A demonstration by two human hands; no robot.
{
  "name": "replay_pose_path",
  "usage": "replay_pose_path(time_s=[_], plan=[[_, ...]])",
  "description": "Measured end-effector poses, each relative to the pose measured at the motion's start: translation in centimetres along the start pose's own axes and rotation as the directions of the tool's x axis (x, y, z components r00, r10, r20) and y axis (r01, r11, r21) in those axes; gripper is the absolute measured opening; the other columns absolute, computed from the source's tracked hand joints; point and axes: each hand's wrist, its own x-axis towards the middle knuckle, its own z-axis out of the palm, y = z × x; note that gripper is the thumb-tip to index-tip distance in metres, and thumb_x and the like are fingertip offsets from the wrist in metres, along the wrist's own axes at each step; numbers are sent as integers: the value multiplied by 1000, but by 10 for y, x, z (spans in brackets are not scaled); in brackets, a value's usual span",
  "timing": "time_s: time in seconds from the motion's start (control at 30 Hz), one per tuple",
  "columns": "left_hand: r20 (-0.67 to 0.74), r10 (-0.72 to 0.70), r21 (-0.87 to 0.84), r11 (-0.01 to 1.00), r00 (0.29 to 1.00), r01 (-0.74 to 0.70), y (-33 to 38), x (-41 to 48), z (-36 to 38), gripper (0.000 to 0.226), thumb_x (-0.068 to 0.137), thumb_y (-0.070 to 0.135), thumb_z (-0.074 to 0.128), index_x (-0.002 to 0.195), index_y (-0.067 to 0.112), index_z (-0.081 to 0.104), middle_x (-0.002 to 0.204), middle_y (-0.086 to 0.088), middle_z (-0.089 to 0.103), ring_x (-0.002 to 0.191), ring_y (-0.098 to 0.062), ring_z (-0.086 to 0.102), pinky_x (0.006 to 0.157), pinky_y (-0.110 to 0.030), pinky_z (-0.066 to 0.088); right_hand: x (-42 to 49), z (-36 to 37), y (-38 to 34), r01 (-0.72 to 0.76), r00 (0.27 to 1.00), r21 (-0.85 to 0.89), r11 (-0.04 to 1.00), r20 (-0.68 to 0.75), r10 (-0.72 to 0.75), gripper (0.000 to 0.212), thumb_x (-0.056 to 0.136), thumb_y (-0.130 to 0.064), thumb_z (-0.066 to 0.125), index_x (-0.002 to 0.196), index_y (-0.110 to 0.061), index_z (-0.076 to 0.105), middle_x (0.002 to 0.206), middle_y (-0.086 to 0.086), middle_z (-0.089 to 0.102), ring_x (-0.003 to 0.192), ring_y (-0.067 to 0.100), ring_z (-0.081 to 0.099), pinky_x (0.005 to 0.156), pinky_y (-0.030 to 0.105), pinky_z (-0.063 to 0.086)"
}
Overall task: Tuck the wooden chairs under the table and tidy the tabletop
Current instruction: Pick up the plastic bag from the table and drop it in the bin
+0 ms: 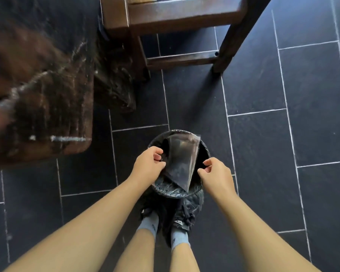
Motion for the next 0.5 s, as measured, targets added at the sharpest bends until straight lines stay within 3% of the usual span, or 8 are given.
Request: replay_pose_path(time_s=[0.13, 0.3, 0.5], plan=[[29, 59, 41, 997, 998, -60, 42, -31, -29, 31, 85, 14, 71, 113, 25, 63, 102, 3, 64, 94, -16, 63, 76, -21, 46, -31, -41, -33, 52, 998, -8, 999, 22, -52, 28, 87, -24, 60, 115, -22, 62, 87, -9, 64, 78, 7, 58, 58, 26, 40], [62, 135, 144, 979, 989, -143, 103, -92, -75, 34, 85, 19, 71, 117, 23, 63, 104, 4, 63, 94, -14, 61, 77, -20, 46, -90, -99, -82, 142, 988, -85, 986, 75, -135, 22, 86, -31, 61, 107, -22, 59, 88, -6, 64, 84, 16, 62, 75, 37, 56], [44, 250, 246, 936, 967, -253, 181, -187, -141, 36, 85, 24, 71, 120, 19, 62, 106, 4, 62, 96, -13, 60, 90, -26, 49, -180, -180, -139, 259, 966, -145, 955, 59, -253, 24, 89, -40, 58, 107, -24, 55, 97, -7, 63, 88, 15, 61, 77, 35, 53]])
